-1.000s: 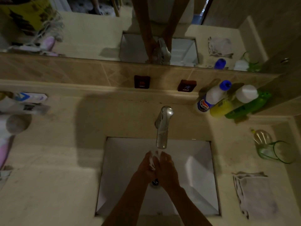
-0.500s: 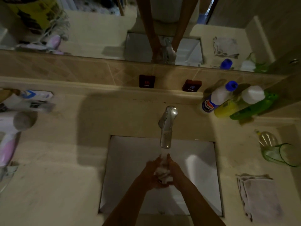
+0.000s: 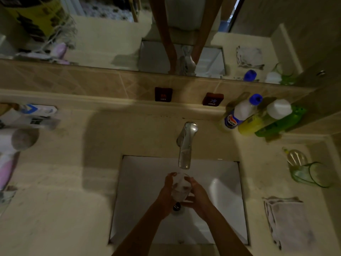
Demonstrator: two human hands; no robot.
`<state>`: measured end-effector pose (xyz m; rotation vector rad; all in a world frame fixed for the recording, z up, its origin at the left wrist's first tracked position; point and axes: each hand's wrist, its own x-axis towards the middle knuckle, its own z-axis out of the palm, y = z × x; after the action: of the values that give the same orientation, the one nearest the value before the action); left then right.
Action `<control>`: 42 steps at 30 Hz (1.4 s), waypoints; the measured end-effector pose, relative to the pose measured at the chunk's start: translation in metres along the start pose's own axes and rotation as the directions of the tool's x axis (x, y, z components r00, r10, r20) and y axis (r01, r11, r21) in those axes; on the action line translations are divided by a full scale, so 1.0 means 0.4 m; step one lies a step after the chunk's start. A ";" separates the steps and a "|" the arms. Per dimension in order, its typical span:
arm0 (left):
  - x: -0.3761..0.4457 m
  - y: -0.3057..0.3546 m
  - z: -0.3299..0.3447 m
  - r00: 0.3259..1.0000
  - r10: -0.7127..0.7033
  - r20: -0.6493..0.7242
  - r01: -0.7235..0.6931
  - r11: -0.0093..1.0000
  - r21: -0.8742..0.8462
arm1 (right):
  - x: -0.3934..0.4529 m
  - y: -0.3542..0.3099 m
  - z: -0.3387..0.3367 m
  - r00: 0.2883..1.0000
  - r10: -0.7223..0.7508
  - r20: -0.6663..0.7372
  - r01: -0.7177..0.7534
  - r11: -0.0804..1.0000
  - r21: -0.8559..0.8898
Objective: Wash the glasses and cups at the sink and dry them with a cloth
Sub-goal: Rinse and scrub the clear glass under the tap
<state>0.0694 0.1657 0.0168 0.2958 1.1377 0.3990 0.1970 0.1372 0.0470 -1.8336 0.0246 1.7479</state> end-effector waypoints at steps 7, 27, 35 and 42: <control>-0.062 0.025 -0.033 0.990 0.054 0.128 -0.047 0.997 -0.063 | -0.026 0.006 0.046 0.994 -0.106 -0.030 0.108 0.993 0.051; -0.048 0.044 -0.102 0.979 0.054 0.199 -0.079 0.990 0.120 | -0.058 -0.039 0.047 0.998 -0.053 0.018 0.052 0.999 0.015; -0.051 0.016 -0.072 0.988 0.067 0.136 -0.066 0.998 -0.012 | -0.088 -0.099 -0.054 0.816 -0.578 -0.016 0.516 0.740 -0.431; -0.070 -0.001 -0.049 0.993 0.066 0.099 -0.060 0.997 -0.054 | -0.185 -0.227 -0.001 0.264 -0.870 0.416 0.690 -0.131 -0.712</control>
<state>0.0415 0.1532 0.0317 0.3045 1.0200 0.4632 0.2245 0.1833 0.1513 -1.7669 -1.8218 0.4994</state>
